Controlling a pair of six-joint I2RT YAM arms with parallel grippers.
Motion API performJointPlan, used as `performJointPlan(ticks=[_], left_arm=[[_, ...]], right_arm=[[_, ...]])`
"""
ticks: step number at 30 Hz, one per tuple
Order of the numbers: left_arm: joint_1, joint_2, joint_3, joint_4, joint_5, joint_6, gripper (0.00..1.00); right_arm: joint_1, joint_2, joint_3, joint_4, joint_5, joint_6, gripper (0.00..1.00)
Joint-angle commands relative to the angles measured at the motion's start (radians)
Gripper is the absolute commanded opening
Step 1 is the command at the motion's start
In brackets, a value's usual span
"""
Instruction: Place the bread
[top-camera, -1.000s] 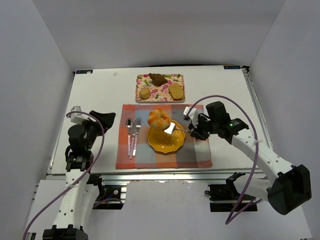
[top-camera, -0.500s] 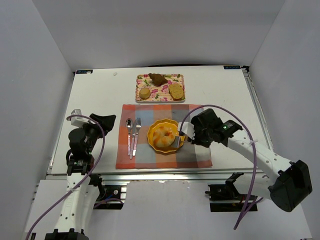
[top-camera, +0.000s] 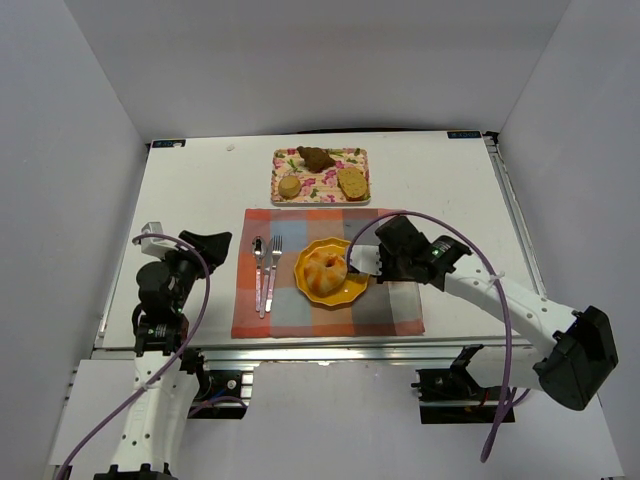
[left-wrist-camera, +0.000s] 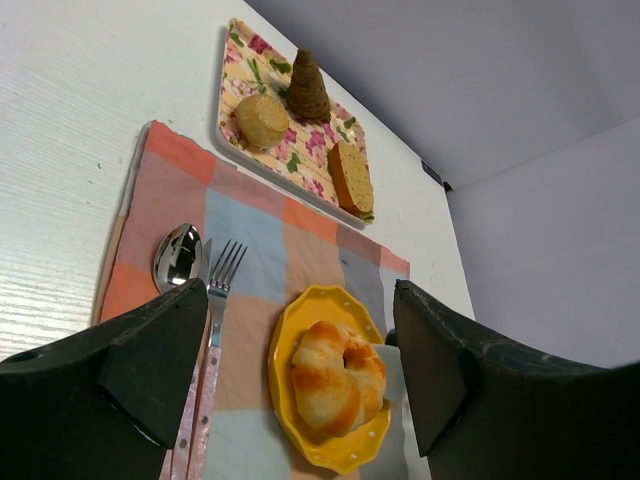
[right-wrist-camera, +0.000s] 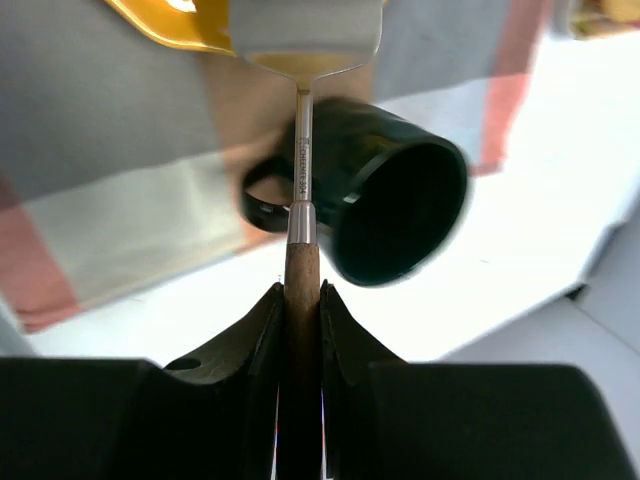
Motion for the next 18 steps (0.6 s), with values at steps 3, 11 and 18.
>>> performJointPlan(ticks=[3, 11, 18], left_arm=[[0.002, 0.013, -0.003, 0.016, 0.008, 0.020, 0.85], [0.002, 0.036, 0.011, 0.026, 0.015, 0.027, 0.84], [0.003, 0.054, 0.031, 0.026, 0.020, 0.033, 0.84]], right_arm=[[0.011, -0.056, 0.083, 0.053, 0.138, -0.107, 0.00], [0.009, -0.166, 0.077, 0.219, 0.172, -0.167, 0.00], [-0.159, -0.116, 0.096, 0.383, 0.212, 0.105, 0.00]])
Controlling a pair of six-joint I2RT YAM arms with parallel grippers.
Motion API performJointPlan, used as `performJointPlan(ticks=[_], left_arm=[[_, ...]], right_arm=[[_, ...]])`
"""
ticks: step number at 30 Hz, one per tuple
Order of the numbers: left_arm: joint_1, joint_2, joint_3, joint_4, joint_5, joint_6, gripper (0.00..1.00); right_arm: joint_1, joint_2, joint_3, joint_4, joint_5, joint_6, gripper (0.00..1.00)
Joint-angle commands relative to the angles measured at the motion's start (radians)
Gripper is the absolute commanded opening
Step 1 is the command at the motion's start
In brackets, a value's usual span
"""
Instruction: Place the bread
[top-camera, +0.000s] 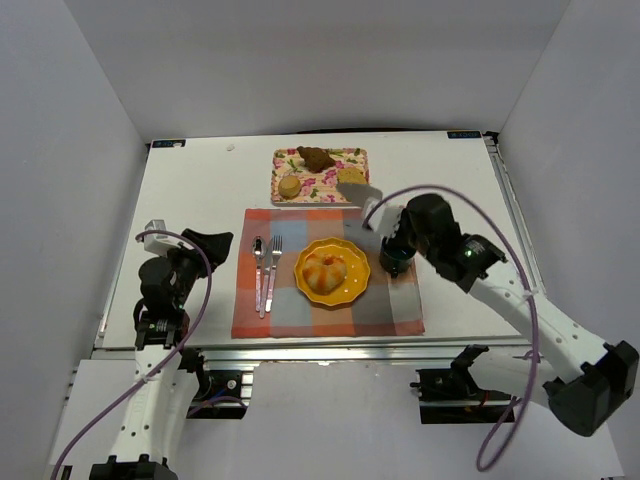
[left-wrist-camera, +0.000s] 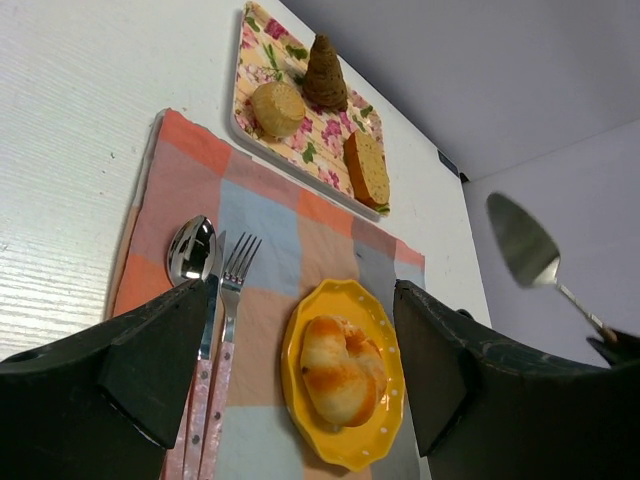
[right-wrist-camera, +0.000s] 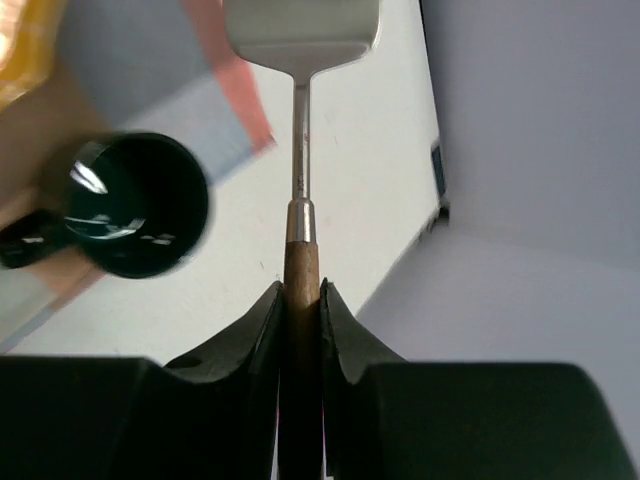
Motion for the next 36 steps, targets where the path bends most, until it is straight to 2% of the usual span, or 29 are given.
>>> performJointPlan(ticks=[1, 3, 4, 7, 10, 15, 20, 26, 29, 33, 36], left_arm=[[0.003, -0.001, 0.032, 0.012, 0.016, 0.013, 0.85], [0.002, 0.004, 0.037, 0.012, 0.019, 0.013, 0.85], [0.002, 0.005, 0.039, 0.011, 0.021, 0.015, 0.85], [0.002, 0.013, 0.052, 0.002, 0.024, 0.021, 0.85], [0.002, 0.021, 0.058, -0.005, 0.026, 0.023, 0.84], [0.002, 0.033, 0.080, -0.018, 0.023, 0.030, 0.85], [0.002, 0.025, 0.074, -0.015, 0.015, 0.018, 0.84], [0.002, 0.019, 0.068, -0.025, 0.009, 0.013, 0.85], [0.002, 0.024, 0.069, -0.028, 0.009, 0.016, 0.84], [0.002, 0.031, 0.069, -0.020, 0.010, 0.016, 0.84], [0.002, 0.036, 0.074, -0.017, 0.012, 0.019, 0.85]], right_arm=[[-0.217, 0.067, 0.093, 0.133, 0.016, 0.223, 0.00], [-0.347, 0.164, 0.147, 0.070, -0.071, 0.404, 0.00], [-0.470, 0.194, 0.193, 0.045, -0.103, 0.461, 0.00], [-0.655, 0.295, 0.223, -0.007, -0.239, 0.619, 0.00], [-0.749, 0.355, 0.178, 0.053, -0.286, 0.687, 0.00], [-0.817, 0.445, 0.097, 0.191, -0.311, 0.756, 0.00], [-0.834, 0.493, 0.042, 0.287, -0.331, 0.744, 0.00], [-0.850, 0.561, 0.009, 0.294, -0.389, 0.742, 0.00], [-0.863, 0.581, -0.001, 0.295, -0.406, 0.741, 0.07], [-0.870, 0.588, -0.003, 0.284, -0.420, 0.733, 0.27], [-0.872, 0.581, 0.002, 0.266, -0.429, 0.718, 0.37]])
